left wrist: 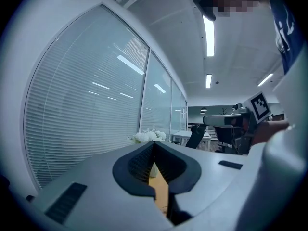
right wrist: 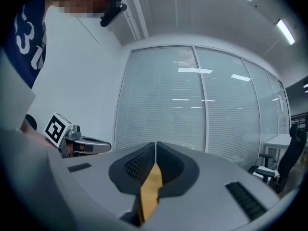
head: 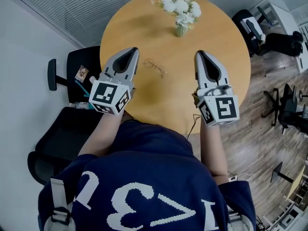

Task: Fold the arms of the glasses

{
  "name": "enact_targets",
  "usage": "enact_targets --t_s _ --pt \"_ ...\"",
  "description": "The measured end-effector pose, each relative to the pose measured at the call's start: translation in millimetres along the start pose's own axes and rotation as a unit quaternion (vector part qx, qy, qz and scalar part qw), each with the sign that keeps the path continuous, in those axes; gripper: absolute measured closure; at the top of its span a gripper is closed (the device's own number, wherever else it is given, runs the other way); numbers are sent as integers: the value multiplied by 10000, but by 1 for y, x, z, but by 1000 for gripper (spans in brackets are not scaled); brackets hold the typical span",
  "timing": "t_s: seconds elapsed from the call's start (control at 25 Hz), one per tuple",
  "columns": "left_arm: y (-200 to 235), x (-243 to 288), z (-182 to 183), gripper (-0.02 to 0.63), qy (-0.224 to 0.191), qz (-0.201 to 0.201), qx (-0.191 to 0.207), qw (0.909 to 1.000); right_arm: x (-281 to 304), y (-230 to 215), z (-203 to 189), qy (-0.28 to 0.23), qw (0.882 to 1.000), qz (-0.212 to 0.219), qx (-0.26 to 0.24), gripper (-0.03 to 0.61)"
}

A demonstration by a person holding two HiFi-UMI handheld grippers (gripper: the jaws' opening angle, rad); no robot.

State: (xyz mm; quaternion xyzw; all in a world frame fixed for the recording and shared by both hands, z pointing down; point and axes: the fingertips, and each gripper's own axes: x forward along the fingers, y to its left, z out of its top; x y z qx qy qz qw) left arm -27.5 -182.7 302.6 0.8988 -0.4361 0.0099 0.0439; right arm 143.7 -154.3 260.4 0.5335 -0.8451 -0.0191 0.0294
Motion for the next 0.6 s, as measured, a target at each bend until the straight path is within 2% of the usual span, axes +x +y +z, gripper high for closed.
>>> enact_targets --t_s 0.6 --pt "6 -6 3 598 -83 95 -9 9999 -4 4 10 -185 9998 -70 -58 546"
